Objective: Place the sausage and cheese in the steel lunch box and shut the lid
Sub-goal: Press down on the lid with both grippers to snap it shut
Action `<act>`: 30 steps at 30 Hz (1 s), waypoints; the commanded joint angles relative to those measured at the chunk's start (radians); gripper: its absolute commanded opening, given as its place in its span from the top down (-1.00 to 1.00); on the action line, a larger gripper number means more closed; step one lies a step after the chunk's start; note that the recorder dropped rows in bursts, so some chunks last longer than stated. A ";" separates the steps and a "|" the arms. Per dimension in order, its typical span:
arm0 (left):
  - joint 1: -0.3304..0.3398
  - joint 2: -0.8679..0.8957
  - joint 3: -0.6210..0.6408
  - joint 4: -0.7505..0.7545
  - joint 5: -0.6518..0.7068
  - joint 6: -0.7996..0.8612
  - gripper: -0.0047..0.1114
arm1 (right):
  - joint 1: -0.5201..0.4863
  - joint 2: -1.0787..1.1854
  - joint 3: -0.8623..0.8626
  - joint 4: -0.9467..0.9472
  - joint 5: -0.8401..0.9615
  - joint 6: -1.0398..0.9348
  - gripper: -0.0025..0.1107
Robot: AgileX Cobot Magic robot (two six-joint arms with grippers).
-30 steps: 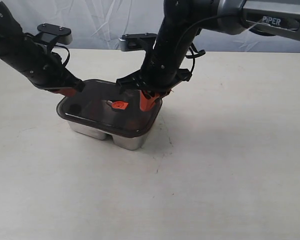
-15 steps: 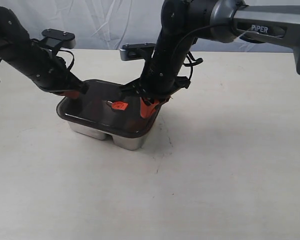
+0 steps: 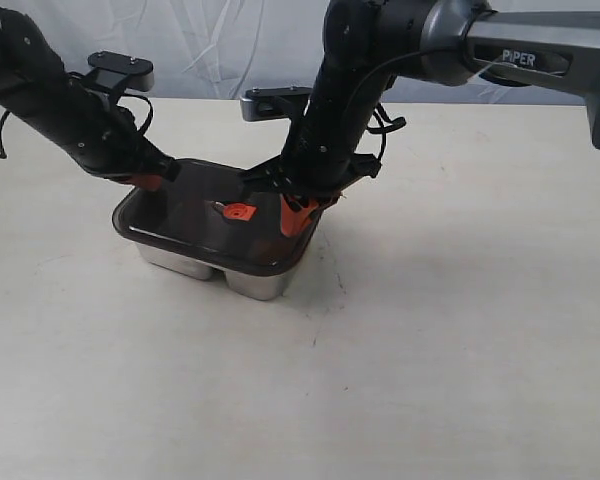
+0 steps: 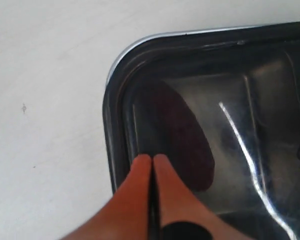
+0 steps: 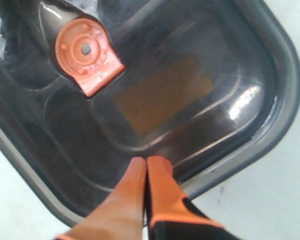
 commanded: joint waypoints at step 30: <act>0.000 -0.055 0.030 0.250 0.258 -0.188 0.92 | -0.003 -0.016 0.003 -0.042 -0.034 -0.007 0.97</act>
